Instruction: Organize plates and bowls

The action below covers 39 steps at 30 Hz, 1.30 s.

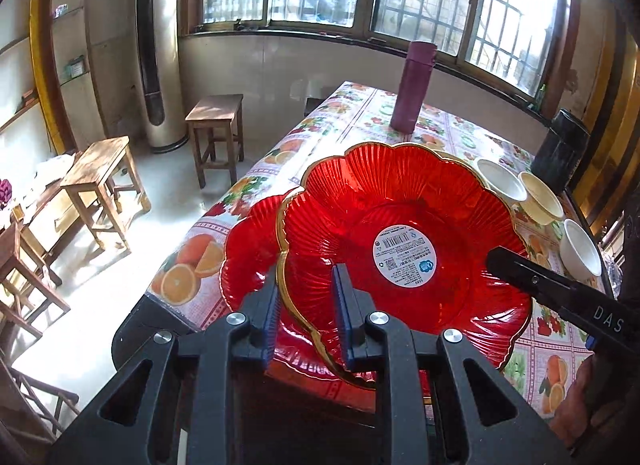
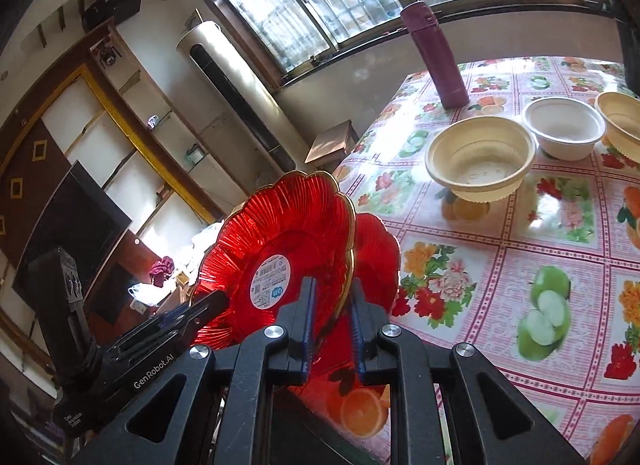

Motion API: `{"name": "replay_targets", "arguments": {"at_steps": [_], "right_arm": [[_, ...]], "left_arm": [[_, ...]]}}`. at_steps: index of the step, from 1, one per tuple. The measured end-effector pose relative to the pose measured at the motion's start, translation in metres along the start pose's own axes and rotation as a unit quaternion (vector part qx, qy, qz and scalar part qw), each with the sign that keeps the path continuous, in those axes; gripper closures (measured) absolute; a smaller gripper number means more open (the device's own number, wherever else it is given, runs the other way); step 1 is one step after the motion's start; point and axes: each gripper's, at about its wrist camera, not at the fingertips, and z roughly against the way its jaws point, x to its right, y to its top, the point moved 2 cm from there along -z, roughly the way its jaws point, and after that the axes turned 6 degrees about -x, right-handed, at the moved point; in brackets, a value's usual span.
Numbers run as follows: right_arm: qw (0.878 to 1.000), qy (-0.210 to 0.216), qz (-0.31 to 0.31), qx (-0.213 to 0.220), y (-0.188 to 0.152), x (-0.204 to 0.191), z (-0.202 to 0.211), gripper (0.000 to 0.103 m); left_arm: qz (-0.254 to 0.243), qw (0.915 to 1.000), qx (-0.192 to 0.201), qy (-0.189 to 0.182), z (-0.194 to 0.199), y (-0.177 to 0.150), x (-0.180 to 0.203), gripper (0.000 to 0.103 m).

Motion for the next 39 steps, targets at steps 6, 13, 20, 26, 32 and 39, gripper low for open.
{"name": "replay_targets", "arguments": {"at_steps": [6, 13, 20, 26, 32, 39], "right_arm": [[0.998, -0.021, -0.008, -0.051, 0.001, 0.004, -0.044, 0.086], [0.994, -0.047, -0.005, -0.095, 0.001, 0.005, -0.081, 0.085], [0.99, -0.108, 0.029, -0.09, 0.005, -0.001, -0.086, 0.056], [0.995, -0.076, 0.051, -0.03, 0.018, -0.001, -0.05, 0.024], [0.993, -0.054, 0.05, 0.092, 0.025, 0.031, 0.009, 0.008], [0.987, -0.062, -0.013, 0.147, 0.024, 0.105, 0.052, 0.004]], "left_arm": [[-0.012, 0.999, -0.033, 0.028, -0.028, -0.004, -0.013, 0.082], [0.006, 0.9972, -0.069, 0.029, -0.046, -0.009, -0.034, 0.078], [0.03, 0.9974, -0.053, 0.039, -0.039, 0.0, -0.045, 0.031], [0.068, 0.9969, -0.023, 0.031, -0.027, 0.004, -0.055, 0.024], [0.094, 0.9927, -0.023, -0.072, -0.028, 0.006, -0.032, 0.021], [0.016, 0.9867, 0.007, -0.162, -0.009, 0.013, 0.045, 0.001]]}}
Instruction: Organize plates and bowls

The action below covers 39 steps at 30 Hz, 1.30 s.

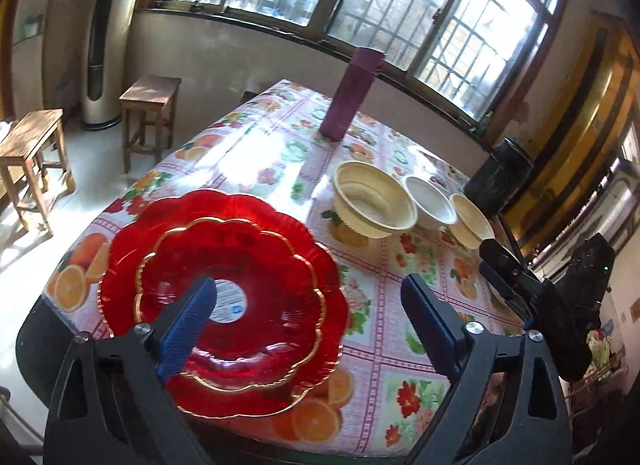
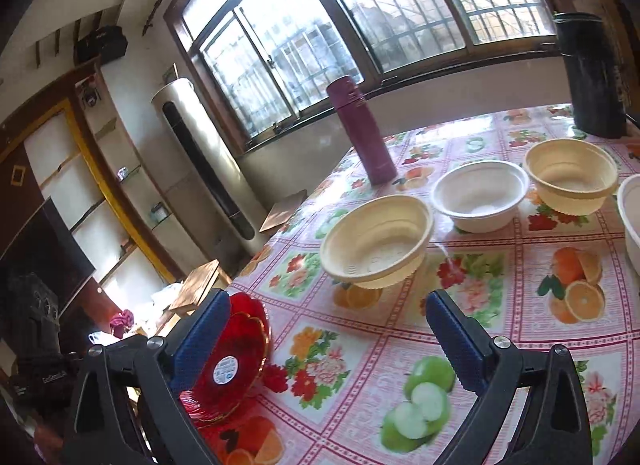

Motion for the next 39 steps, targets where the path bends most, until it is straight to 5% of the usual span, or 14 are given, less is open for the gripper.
{"name": "replay_targets", "arguments": {"at_steps": [4, 14, 20, 22, 27, 32, 36, 39], "right_arm": [[0.999, -0.014, -0.033, 0.034, 0.007, 0.042, 0.023, 0.002], [0.988, -0.088, -0.053, 0.116, 0.022, 0.129, 0.102, 0.0], [0.968, -0.139, -0.096, 0.186, 0.028, 0.182, 0.155, 0.0], [0.959, -0.168, -0.091, 0.211, 0.029, 0.189, 0.169, 0.0], [0.953, -0.225, -0.066, 0.193, 0.034, 0.197, 0.167, 0.0], [0.963, -0.192, -0.096, 0.165, 0.032, 0.205, 0.155, 0.0], [0.965, -0.194, -0.074, 0.163, 0.029, 0.192, 0.149, 0.0], [0.967, -0.195, -0.054, 0.154, 0.027, 0.182, 0.143, 0.0]], "left_arm": [[-0.035, 0.9988, 0.024, -0.024, -0.006, 0.0, 0.044, 0.0], [-0.179, 0.9825, 0.049, 0.019, -0.059, -0.007, 0.16, 0.0], [-0.258, 0.9579, 0.084, 0.095, -0.098, -0.012, 0.218, 0.0], [-0.273, 0.9527, 0.098, 0.092, -0.107, -0.011, 0.235, 0.0], [-0.229, 0.9687, 0.086, 0.04, -0.131, 0.002, 0.252, 0.0], [-0.242, 0.9682, 0.034, 0.053, -0.167, -0.013, 0.25, 0.0], [-0.225, 0.972, -0.038, 0.056, -0.193, -0.019, 0.237, 0.0], [-0.202, 0.9767, -0.052, 0.052, -0.195, -0.016, 0.226, 0.0]]}}
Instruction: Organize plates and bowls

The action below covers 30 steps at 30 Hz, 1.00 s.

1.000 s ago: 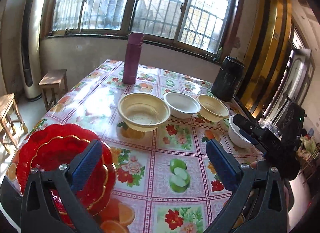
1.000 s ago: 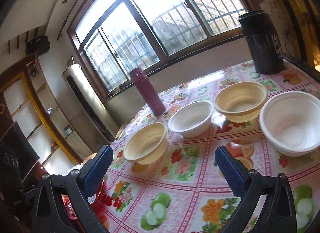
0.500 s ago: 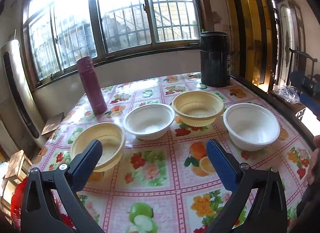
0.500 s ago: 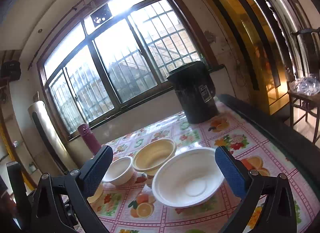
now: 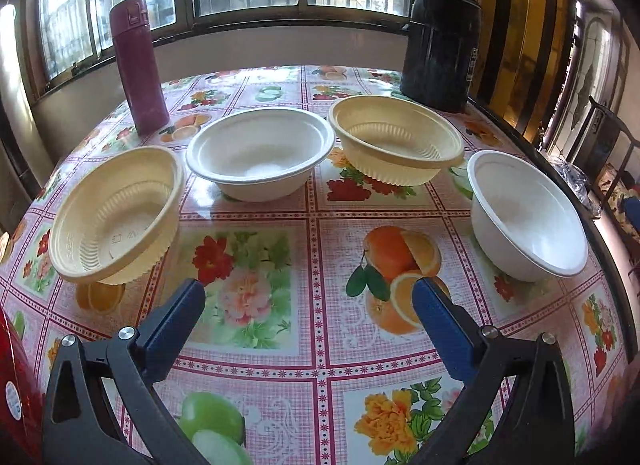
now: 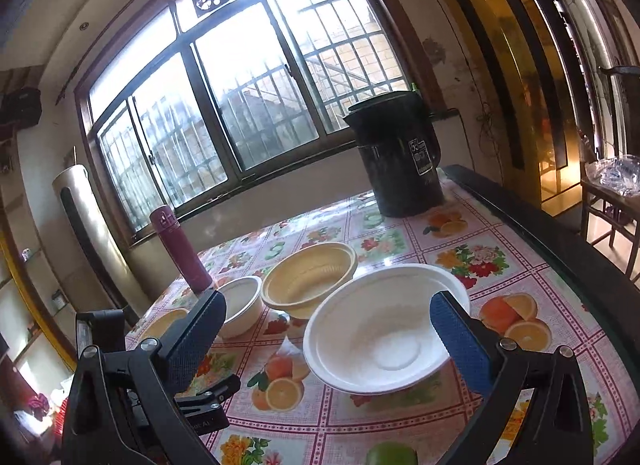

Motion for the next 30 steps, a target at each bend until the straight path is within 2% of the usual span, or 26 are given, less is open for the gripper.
{"name": "replay_targets", "arguments": {"at_steps": [9, 30], "right_arm": [[0.999, 0.013, 0.032, -0.011, -0.008, -0.018, -0.006, 0.0], [0.997, 0.01, 0.074, -0.029, -0.021, -0.032, -0.019, 0.0]], "left_arm": [[0.03, 0.9991, 0.025, 0.02, 0.013, 0.004, -0.024, 0.0], [0.065, 0.9971, 0.022, 0.033, 0.008, 0.011, -0.064, 0.0]]}}
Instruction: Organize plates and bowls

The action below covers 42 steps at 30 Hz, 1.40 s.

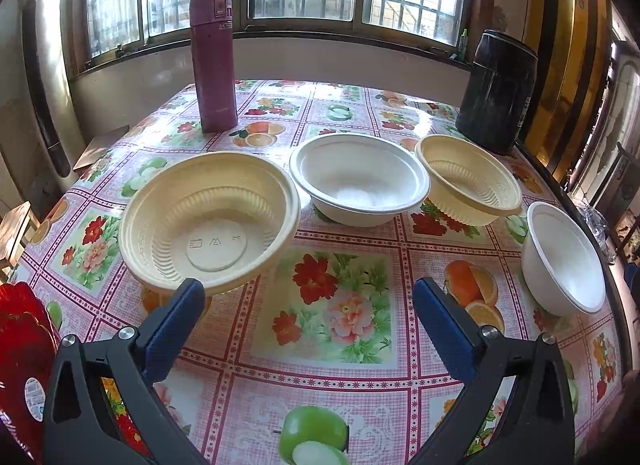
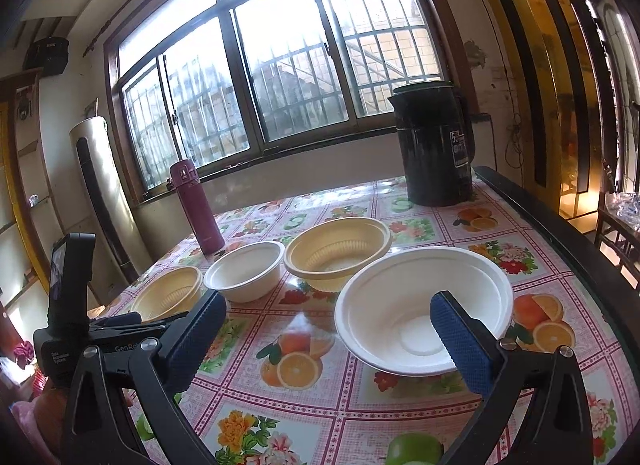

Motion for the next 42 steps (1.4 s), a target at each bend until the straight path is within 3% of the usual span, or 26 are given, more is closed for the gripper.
{"name": "replay_targets", "arguments": {"at_steps": [26, 42], "right_arm": [[1.0, -0.01, 0.026, 0.0, -0.003, -0.0069, -0.0065, 0.0], [1.0, -0.011, 0.028, 0.002, -0.002, -0.0056, -0.0077, 0.0]], "left_arm": [[-0.002, 0.9998, -0.013, -0.017, 0.0004, -0.0013, -0.006, 0.0], [-0.004, 0.9998, -0.015, -0.01, -0.0008, -0.0032, -0.0074, 0.0]]}}
